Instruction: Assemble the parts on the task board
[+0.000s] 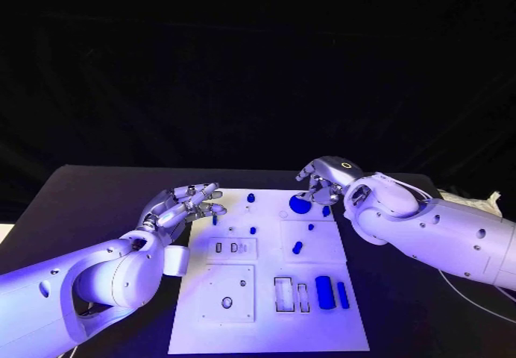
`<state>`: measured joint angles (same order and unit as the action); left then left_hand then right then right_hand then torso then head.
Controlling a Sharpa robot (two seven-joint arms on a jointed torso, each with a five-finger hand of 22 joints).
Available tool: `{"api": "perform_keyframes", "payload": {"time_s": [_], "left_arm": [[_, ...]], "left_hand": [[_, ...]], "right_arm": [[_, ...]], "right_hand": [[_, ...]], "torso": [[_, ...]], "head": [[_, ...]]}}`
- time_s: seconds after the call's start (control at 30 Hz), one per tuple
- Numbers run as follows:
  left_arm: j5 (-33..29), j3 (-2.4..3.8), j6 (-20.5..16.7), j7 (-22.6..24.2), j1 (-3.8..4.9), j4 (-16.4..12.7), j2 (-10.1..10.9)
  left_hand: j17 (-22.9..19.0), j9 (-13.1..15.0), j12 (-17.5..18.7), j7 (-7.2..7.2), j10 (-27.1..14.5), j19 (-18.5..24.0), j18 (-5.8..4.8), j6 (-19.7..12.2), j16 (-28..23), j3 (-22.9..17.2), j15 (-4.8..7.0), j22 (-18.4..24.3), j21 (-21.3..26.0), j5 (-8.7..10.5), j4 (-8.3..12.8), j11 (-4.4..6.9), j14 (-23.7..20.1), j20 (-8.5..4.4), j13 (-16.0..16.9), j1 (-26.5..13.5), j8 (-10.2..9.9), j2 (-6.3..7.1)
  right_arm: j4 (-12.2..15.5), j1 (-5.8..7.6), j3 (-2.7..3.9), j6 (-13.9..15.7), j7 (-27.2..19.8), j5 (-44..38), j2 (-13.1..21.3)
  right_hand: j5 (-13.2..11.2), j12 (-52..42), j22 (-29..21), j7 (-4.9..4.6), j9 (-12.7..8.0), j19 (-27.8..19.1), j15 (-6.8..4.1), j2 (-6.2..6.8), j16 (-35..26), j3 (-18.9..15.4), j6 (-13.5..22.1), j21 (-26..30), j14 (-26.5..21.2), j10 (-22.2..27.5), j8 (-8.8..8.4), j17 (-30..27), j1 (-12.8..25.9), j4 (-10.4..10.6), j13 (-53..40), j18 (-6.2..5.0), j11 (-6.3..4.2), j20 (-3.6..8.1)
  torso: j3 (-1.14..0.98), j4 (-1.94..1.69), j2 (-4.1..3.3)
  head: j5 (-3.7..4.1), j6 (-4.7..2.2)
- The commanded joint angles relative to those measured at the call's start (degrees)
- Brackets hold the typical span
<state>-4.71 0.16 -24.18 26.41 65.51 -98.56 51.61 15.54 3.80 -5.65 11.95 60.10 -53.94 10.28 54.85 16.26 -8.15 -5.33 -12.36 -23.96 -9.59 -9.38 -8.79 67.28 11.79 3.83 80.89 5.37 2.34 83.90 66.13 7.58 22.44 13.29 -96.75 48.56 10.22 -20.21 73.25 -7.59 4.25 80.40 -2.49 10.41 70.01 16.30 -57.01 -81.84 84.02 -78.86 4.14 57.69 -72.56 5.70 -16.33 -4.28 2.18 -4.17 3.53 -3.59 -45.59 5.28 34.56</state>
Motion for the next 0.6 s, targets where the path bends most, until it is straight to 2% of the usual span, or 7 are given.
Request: {"api": "perform_keyframes", "payload": {"time_s": [0.03, 0.1, 0.17, 0.2, 0.27, 0.33, 0.6], "left_arm": [[0.08, 0.05, 1.31, 0.23, 0.08, -0.05, -0.02], [0.07, 0.05, 1.33, 0.22, 0.08, -0.01, -0.04], [0.07, 0.05, 1.35, 0.21, 0.08, -0.01, -0.05], [0.07, 0.05, 1.37, 0.20, 0.08, -0.01, -0.06], [0.07, 0.05, 1.40, 0.18, 0.08, 0.00, -0.10], [0.07, 0.05, 1.44, 0.16, 0.08, 0.01, -0.13], [0.48, 0.05, 1.58, 0.07, 0.07, 0.12, -0.25]], "left_hand": [[0.07, -0.08, 0.19, 0.22, -0.38, 0.43, -0.01, -0.31, -0.26, 0.06, -0.14, -0.05, -0.34, 0.11, 0.38, -0.19, -0.36, -0.15, -0.06, 0.15, -0.40, -0.31], [0.07, -0.08, 0.19, 0.22, -0.38, 0.43, -0.01, -0.31, -0.26, 0.06, -0.14, -0.05, -0.34, 0.11, 0.38, -0.19, -0.36, -0.15, -0.06, 0.15, -0.40, -0.31], [0.07, -0.08, 0.19, 0.22, -0.38, 0.43, -0.01, -0.31, -0.26, 0.06, -0.14, -0.05, -0.34, 0.11, 0.38, -0.19, -0.36, -0.15, -0.06, 0.15, -0.40, -0.31], [0.07, -0.08, 0.19, 0.22, -0.38, 0.43, -0.01, -0.31, -0.26, 0.06, -0.14, -0.05, -0.34, 0.11, 0.38, -0.19, -0.36, -0.15, -0.06, 0.15, -0.40, -0.31], [0.07, -0.08, 0.19, 0.22, -0.38, 0.43, -0.01, -0.31, -0.26, 0.06, -0.14, -0.05, -0.34, 0.11, 0.38, -0.19, -0.36, -0.15, -0.06, 0.15, -0.40, -0.31], [0.07, -0.08, 0.19, 0.22, -0.38, 0.43, -0.01, -0.31, -0.26, 0.06, -0.14, -0.05, -0.34, 0.11, 0.38, -0.19, -0.36, -0.15, -0.06, 0.15, -0.40, -0.31], [0.18, -0.07, 0.29, 0.20, -0.39, 0.47, 0.01, -0.30, -0.31, -0.06, -0.13, -0.09, -0.39, 0.10, 0.56, -0.19, -0.41, -0.14, -0.05, 0.26, -0.46, -0.35]], "right_arm": [[0.27, -0.13, 0.05, -4.88, 3.02, 6.82, 0.88], [0.10, -0.19, 0.08, -6.09, 3.61, 7.02, 1.21], [-0.07, -0.23, 0.09, -6.85, 4.11, 6.44, 1.26], [-0.22, -0.28, 0.10, -7.36, 4.52, 5.72, 1.19], [-0.59, -0.35, 0.10, -7.92, 5.06, 4.91, 0.96], [-1.21, -0.43, 0.09, -8.30, 5.46, 4.33, 0.48], [-3.69, -0.80, -0.01, -9.14, 5.53, 3.65, -1.70]], "right_hand": [[0.84, -6.47, 3.80, 0.46, -0.16, 1.93, 0.62, -0.49, 4.81, -3.86, 0.19, -2.09, 2.64, 1.90, -0.24, 6.62, -1.75, 2.24, -8.10, 1.40, -0.04, 0.34], [0.97, -19.68, 6.04, 0.27, -0.17, 3.01, 0.39, -1.08, 8.06, -6.51, 0.28, -3.28, 2.99, 1.97, -0.24, 11.35, -2.93, 4.18, -22.60, 1.89, 0.17, -0.03], [0.55, -29.60, 7.53, -0.05, -0.18, 3.81, 0.57, -1.23, 10.23, -7.56, 0.33, -4.01, 3.37, 0.55, -0.25, 14.89, -3.33, 5.16, -32.95, 2.24, 0.09, -0.30], [0.26, -34.98, 8.30, -0.03, -0.17, 4.22, 0.72, -1.43, 11.40, -8.13, 0.35, -4.39, 3.60, -0.32, -0.25, 16.77, -3.55, 5.82, -38.50, 2.39, 0.27, -0.41], [0.04, -42.29, 9.32, -0.09, -0.17, 4.70, 1.28, -1.81, 12.79, -9.28, 0.34, -4.90, 3.75, -0.57, -0.24, 18.99, -4.35, 7.44, -46.42, 2.57, 0.47, -0.60], [-0.15, -45.79, 9.77, -0.45, -0.16, 4.92, 1.12, -1.81, 13.35, -9.84, 0.32, -5.12, 3.82, -1.15, -0.23, 19.96, -4.73, 8.22, -50.19, 2.68, 0.64, -0.92], [-0.03, -50.11, 10.35, -0.60, -0.17, 5.18, 1.46, -2.04, 14.54, -10.49, 0.38, -5.40, 4.10, -1.93, -0.23, 22.06, -5.55, 9.30, -54.98, 2.77, 0.95, -1.14]], "torso": [[-0.19, 0.48, 0.05], [-0.25, 0.55, 0.01], [-0.26, 0.59, 0.00], [-0.18, 0.51, 0.00], [-0.16, 0.42, -0.01], [-0.13, 0.30, 0.03], [-0.12, 0.27, 0.01]], "head": [[-0.14, 0.06], [-0.17, 0.07], [-0.44, 0.02], [-0.58, -0.09], [-0.49, 0.02], [-0.19, 0.10], [-0.34, 0.49]]}}
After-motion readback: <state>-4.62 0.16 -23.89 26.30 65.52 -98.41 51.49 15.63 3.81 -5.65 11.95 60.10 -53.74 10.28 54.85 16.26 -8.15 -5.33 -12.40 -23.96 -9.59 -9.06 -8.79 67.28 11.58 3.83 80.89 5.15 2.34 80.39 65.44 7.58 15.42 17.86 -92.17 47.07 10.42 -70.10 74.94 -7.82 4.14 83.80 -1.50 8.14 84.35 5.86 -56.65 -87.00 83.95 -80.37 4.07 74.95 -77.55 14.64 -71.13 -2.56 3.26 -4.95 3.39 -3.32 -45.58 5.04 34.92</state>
